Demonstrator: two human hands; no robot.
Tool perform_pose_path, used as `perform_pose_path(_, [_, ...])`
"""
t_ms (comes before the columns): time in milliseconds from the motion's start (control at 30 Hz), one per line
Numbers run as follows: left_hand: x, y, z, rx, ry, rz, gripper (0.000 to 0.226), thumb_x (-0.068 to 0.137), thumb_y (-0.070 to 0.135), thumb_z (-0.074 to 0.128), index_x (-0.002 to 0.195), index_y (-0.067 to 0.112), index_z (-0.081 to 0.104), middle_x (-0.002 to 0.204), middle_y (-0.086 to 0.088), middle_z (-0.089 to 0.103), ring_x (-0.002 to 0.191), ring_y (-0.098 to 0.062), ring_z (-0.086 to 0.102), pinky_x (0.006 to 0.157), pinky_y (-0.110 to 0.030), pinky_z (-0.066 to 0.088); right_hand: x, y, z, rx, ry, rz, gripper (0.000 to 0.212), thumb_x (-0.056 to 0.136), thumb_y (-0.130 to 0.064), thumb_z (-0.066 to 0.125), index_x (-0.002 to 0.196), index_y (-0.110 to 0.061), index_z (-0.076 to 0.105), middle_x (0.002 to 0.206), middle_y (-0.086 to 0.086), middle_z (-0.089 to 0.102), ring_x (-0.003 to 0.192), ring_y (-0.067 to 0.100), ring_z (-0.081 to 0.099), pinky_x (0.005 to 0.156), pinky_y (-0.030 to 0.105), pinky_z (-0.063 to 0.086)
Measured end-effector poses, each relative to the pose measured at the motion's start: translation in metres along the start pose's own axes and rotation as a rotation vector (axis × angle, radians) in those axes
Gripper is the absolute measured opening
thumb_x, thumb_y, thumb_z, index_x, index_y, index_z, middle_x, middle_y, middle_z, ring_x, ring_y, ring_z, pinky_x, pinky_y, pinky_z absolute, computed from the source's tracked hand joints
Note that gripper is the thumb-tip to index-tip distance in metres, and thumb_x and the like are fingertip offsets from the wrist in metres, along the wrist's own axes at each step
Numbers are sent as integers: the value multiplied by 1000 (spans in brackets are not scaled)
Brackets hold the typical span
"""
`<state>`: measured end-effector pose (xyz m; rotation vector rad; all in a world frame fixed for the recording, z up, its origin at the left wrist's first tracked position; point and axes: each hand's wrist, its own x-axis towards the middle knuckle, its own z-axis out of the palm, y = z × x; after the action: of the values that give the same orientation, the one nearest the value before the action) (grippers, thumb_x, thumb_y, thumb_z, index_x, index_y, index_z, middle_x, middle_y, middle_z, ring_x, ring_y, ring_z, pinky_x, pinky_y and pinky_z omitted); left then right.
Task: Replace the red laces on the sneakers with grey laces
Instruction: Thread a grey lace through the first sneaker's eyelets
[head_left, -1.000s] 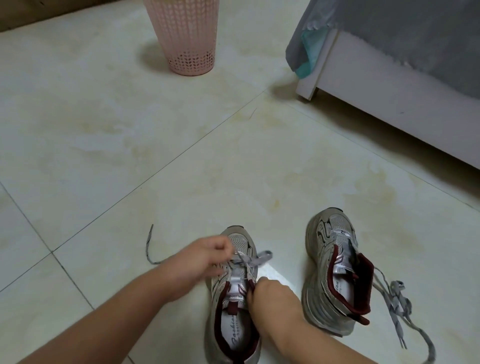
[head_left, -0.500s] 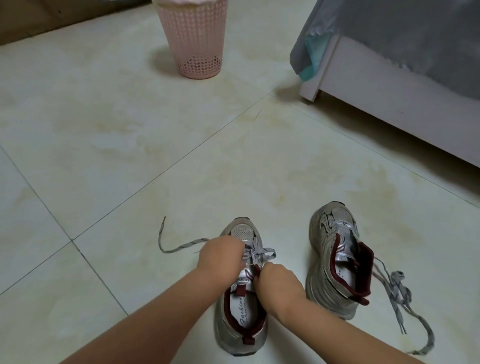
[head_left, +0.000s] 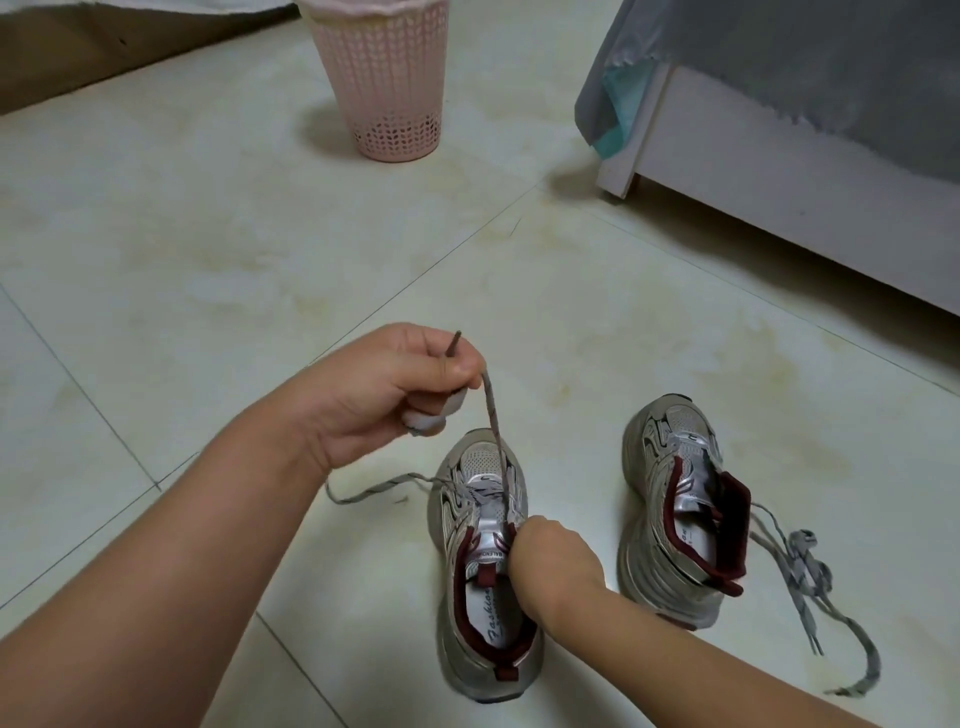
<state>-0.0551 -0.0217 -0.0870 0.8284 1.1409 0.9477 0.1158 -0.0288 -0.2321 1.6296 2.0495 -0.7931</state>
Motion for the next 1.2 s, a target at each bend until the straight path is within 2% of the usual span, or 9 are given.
perform_pose_path(167, [12, -20, 12, 304, 120, 22, 23, 84, 4, 59, 63, 13, 62, 44, 9, 41, 39, -4, 32, 41, -12, 30, -3, -2, -13, -42, -56, -29, 29, 93, -23, 44, 117, -7, 49, 122, 11, 58, 112, 30, 56, 82, 30, 43])
perform_pose_path(267, [23, -35, 13, 474, 181, 3, 17, 83, 12, 64, 66, 15, 64, 50, 5, 46, 49, -9, 40, 50, -16, 35, -8, -2, -34, 248, 30, -120, 61, 83, -46, 59, 130, -15, 35, 124, 8, 48, 111, 27, 53, 89, 34, 41])
perform_pose_path(400, [33, -59, 16, 400, 164, 35, 13, 83, 15, 65, 70, 15, 67, 59, 0, 54, 56, -9, 47, 59, -17, 38, -10, -11, -71, 923, 92, -357, 32, 83, -12, 62, 114, -15, 55, 91, 3, 59, 61, 13, 51, 61, 27, 44])
perform_pose_path(567, [48, -98, 3, 524, 475, 10, 21, 88, 14, 58, 108, 15, 60, 80, -1, 56, 71, -11, 52, 66, -17, 42, 11, -2, -81, 1136, 67, -160, 19, 92, 4, 41, 81, 2, 57, 51, 6, 53, 33, 8, 45, 37, 16, 39])
perform_pose_path(767, [39, -152, -18, 1247, 350, -253, 23, 89, 16, 50, 110, 23, 57, 116, -3, 48, 111, -23, 45, 89, -33, 37, 43, 35, -58, 991, 90, 119, 16, 93, -1, 43, 79, 1, 52, 59, 13, 55, 45, 19, 49, 41, 22, 44])
perform_pose_path(867, [36, -155, -16, 1303, 315, -209, 10, 92, 26, 47, 95, 21, 56, 106, 0, 50, 104, -21, 46, 85, -31, 33, 47, 39, -50, 873, 49, 174, 11, 90, -1, 44, 91, 1, 55, 74, 17, 59, 59, 25, 54, 57, 32, 46])
perform_pose_path(1000, [36, -125, -12, 852, 200, -214, 22, 92, 15, 47, 72, 22, 44, 66, 2, 56, 67, -17, 56, 70, -29, 43, 34, 24, -52, 503, 166, 16, 68, 82, -13, 58, 142, -14, 26, 130, 17, 40, 108, 31, 53, 92, 39, 46])
perform_pose_path(1100, [36, -94, -5, 585, 163, -140, 22, 90, 8, 53, 70, 17, 52, 50, 4, 49, 49, -10, 50, 52, -17, 44, 19, -1, -53, 452, 127, -345, 57, 79, -22, 64, 132, -27, 43, 115, 3, 42, 103, 18, 50, 96, 32, 42])
perform_pose_path(1200, [37, -73, -3, 603, 203, -46, 15, 89, 10, 54, 75, 16, 53, 49, 6, 47, 45, -7, 44, 43, -11, 34, 14, -19, -52, 420, 127, -482, 5, 82, -26, 62, 79, -23, 59, 75, -6, 46, 73, 14, 45, 74, 33, 41])
